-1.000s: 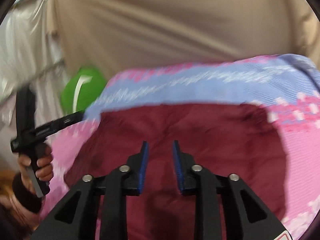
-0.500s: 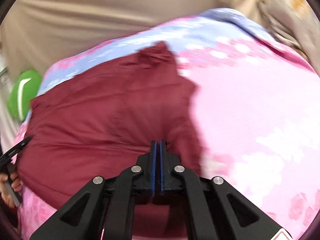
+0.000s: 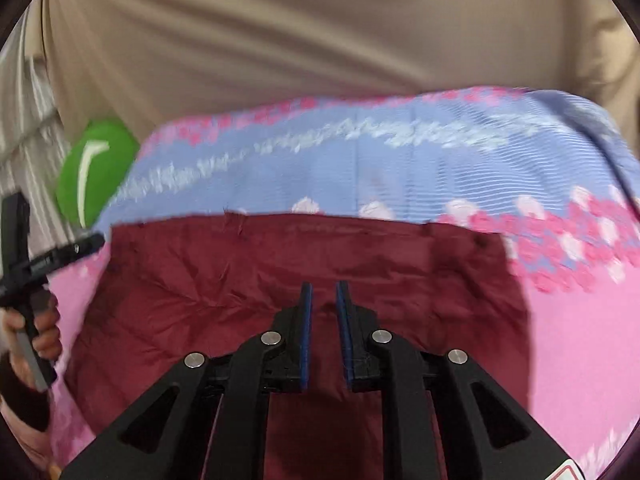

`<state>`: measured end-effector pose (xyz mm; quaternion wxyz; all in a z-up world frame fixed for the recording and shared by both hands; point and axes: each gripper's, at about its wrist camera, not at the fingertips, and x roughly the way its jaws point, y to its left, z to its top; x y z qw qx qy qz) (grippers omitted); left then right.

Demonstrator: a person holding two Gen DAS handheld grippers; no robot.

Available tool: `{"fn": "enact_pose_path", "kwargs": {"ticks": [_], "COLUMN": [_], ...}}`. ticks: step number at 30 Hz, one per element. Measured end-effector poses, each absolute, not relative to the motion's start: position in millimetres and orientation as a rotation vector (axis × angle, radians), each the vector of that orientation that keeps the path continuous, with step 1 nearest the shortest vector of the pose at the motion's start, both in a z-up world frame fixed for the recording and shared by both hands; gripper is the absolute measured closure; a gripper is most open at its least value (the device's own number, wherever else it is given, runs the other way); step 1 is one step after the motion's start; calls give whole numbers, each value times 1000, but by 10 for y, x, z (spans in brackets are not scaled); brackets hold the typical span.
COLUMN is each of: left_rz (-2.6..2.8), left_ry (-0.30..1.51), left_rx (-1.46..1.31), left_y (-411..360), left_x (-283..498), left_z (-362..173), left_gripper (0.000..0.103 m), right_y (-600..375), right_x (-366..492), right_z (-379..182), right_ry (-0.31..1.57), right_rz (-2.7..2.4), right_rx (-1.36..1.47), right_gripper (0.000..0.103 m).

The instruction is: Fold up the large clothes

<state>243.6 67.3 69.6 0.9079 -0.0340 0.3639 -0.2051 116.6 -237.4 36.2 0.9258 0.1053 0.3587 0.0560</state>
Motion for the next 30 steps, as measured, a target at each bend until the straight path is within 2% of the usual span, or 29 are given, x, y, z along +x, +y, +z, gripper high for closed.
{"fn": "enact_pose_path", "kwargs": {"ticks": [4,5,12,13,14,17,20,23,25,27,30], "left_rz": [-355,-339,-324,-320,-318,-313,-299,-291,-292,-288,-279], "left_ry": [806,817,845,842,839,839,839,840,841,842,844], "left_rx": [-38,-53,-251,-242,-232,-208,-175,-162,-166,-167,-153], "left_y": [590,648,1005,995,982,938,878,874,884,890,874], "left_x": [2777,2846,3100,3092,3089,3072,3078,3080,3083,3082,3086], "left_z": [373,301,-33,-40,-42,-44,-42,-43,-47,-51,-47], "left_gripper": [28,28,26,26,25,22,21,21,20,20,20], "right_y": [-2656,-2821,-3842,-3855,-3841,-3757,-3483,-3311,-3320,-3382,-3355], "right_x": [1578,1591,1498,1425,1349,1133,1140,1262,1343,1335,1231], "right_z": [-45,-102,-451,-375,-292,-69,7,-180,-379,-376,-283], "right_ry": [825,823,789,755,720,664,700,772,816,812,792], "right_rz": [0,-31,-207,-231,-235,-160,-123,-180,-213,-226,-278], "right_rx": [208,248,560,552,542,553,486,366,354,386,370], "right_gripper": [91,103,103,98,89,89,89,89,94,97,95]}}
